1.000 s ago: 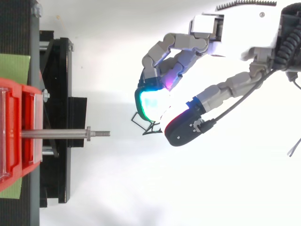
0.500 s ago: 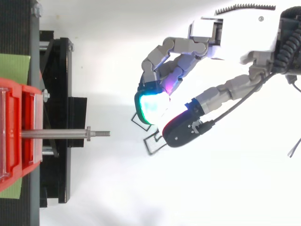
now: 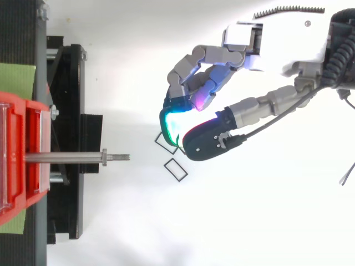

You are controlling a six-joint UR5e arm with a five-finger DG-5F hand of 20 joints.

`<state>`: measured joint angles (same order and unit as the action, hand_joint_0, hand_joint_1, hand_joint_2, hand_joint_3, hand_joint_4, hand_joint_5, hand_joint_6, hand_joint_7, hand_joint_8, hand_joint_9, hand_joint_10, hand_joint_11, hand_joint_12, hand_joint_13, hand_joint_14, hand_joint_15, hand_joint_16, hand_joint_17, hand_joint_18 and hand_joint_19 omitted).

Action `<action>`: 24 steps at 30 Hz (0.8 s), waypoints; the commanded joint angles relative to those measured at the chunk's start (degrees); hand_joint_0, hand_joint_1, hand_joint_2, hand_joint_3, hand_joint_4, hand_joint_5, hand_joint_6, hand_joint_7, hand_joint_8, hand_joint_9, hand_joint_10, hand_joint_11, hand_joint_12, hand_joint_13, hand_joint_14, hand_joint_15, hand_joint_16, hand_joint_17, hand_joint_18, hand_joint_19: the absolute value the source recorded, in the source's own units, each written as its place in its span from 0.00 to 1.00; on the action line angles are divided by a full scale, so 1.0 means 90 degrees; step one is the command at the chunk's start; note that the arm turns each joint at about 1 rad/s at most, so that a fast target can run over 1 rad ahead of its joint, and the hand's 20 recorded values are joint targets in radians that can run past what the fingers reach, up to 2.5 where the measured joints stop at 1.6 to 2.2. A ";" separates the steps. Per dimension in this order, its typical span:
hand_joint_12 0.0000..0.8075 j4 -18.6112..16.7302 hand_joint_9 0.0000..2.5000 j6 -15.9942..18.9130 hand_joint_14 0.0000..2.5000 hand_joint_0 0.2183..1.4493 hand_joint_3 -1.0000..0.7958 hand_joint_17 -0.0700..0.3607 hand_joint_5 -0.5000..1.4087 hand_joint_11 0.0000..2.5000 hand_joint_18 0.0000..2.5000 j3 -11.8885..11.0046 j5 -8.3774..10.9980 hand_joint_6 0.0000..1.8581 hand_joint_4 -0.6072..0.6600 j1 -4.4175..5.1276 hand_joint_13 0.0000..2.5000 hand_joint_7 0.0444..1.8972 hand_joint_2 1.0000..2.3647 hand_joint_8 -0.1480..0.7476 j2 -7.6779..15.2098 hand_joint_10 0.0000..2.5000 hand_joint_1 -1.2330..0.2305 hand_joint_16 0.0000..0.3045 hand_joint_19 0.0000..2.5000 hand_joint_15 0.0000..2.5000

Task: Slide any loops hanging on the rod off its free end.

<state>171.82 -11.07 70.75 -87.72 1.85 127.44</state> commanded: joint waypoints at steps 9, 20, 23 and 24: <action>0.49 0.0000 0.37 0.0009 0.00 0.28 0.54 0.48 0.21 0.20 0.23 0.0000 0.0000 0.49 0.49 0.0000 0.23 0.55 0.01 0.47 0.0000 0.01 0.31 0.20 0.14 0.10; 0.49 0.0078 0.37 0.0009 0.00 0.28 0.54 0.48 0.21 0.19 0.23 0.0009 0.0000 0.49 0.46 -0.0020 0.23 0.56 0.01 0.47 0.0010 0.01 0.31 0.20 0.13 0.10; 0.49 0.0059 0.36 0.0058 0.00 0.28 0.54 0.48 0.21 0.19 0.23 0.0273 -0.0019 0.49 0.45 0.0010 0.23 0.56 0.01 0.46 0.0000 0.01 0.30 0.20 0.14 0.10; 0.48 0.0049 0.36 0.0087 0.00 0.29 0.54 0.48 0.21 0.19 0.23 0.0312 -0.0019 0.49 0.45 0.0010 0.22 0.56 0.01 0.46 0.0000 0.01 0.29 0.20 0.14 0.10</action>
<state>172.47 -10.76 71.90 -87.76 1.84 127.46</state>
